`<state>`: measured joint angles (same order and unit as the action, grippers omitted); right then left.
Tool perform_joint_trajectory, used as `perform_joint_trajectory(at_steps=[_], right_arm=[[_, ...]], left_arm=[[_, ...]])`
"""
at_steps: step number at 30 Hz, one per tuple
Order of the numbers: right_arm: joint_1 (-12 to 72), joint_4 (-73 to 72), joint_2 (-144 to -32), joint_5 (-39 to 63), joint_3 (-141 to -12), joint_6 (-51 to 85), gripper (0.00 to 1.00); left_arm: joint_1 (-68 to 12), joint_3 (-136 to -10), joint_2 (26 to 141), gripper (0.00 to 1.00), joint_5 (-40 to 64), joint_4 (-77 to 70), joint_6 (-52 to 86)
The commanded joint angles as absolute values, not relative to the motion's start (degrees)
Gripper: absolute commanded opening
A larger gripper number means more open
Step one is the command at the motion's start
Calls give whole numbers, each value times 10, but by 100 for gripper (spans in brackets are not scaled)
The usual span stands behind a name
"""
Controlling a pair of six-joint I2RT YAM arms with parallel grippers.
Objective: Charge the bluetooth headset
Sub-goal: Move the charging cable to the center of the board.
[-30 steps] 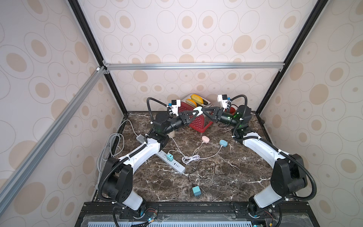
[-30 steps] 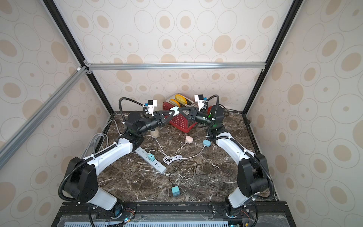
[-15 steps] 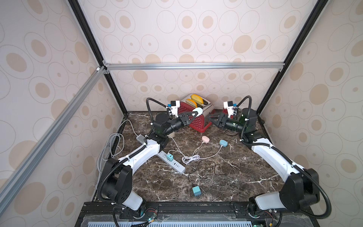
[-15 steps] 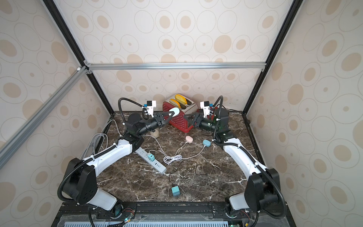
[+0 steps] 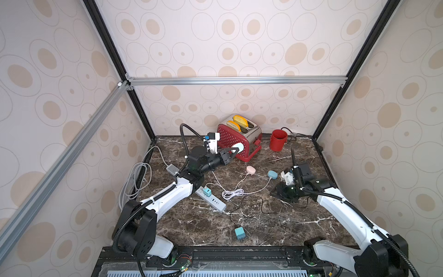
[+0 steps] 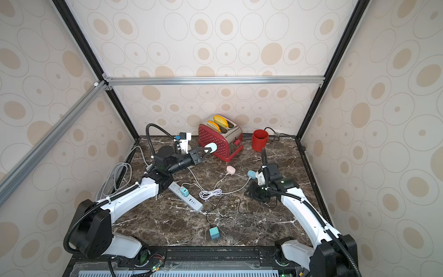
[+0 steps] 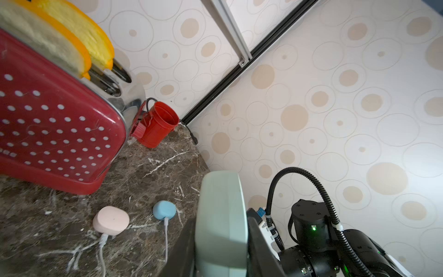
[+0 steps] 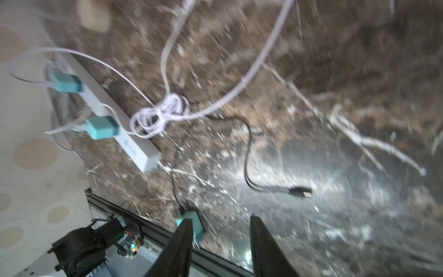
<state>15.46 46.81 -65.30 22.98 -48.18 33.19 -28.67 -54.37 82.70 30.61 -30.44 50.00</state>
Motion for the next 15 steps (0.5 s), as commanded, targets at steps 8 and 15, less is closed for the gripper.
perform_joint_trajectory(at_steps=[8, 15], right_arm=[[189, 475, -626, 214, -394, 579, 40], [190, 375, -677, 197, -357, 683, 35]], left_arm=[[-290, -520, 781, 17, 301, -286, 430], [-289, -512, 780, 17, 310, -290, 430]])
